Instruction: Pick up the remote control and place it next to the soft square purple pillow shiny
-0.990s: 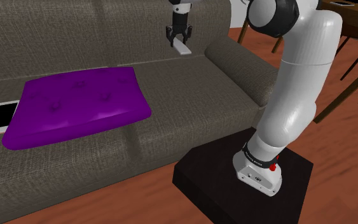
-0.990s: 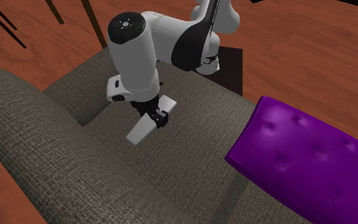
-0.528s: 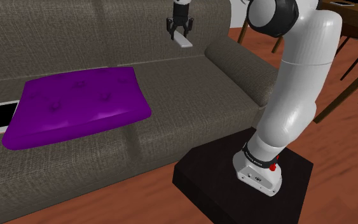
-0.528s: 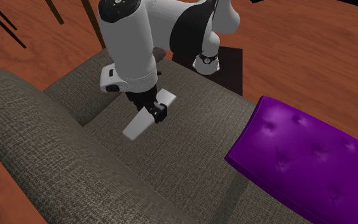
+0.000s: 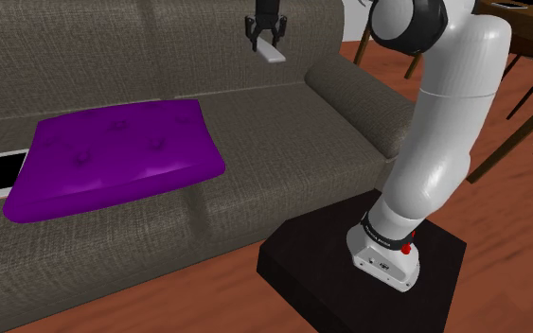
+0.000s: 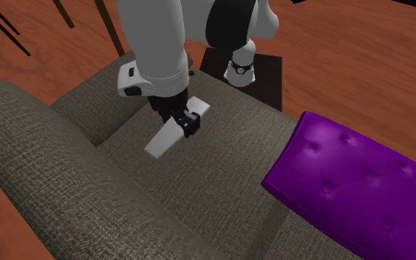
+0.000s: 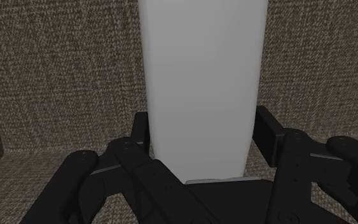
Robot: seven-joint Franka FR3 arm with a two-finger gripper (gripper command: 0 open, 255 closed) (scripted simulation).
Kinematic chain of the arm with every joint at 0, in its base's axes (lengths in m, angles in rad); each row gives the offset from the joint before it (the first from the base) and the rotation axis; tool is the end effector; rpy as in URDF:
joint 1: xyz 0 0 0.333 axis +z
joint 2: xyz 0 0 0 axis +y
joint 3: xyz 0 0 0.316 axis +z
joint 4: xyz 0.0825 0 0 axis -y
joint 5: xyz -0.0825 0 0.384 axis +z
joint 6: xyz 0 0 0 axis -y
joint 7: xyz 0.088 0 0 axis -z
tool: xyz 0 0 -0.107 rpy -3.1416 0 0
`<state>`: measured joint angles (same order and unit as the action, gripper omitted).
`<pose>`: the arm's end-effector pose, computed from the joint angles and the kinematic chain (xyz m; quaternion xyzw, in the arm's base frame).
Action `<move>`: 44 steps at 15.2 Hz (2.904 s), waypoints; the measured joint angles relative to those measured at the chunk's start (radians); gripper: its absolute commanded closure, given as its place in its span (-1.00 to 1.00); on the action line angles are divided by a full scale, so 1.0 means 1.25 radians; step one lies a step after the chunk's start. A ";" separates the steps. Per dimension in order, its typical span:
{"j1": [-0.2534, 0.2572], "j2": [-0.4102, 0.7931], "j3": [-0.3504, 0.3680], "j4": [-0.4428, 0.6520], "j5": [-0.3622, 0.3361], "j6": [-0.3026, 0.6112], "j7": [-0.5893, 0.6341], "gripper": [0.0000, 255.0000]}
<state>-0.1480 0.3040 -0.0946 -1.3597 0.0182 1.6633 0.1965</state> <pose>0.6345 -0.1460 0.5500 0.9763 -0.2165 0.0003 0.0051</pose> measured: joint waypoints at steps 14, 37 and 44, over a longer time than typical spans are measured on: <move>0.159 -0.073 0.090 -0.092 -0.025 0.018 0.246 1.00; 0.171 -0.054 0.097 -0.308 -0.029 0.252 0.271 1.00; 0.171 -0.032 0.097 -0.354 -0.030 0.319 0.272 1.00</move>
<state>0.0653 0.2634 0.0262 -1.8018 -0.0189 2.0621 0.5361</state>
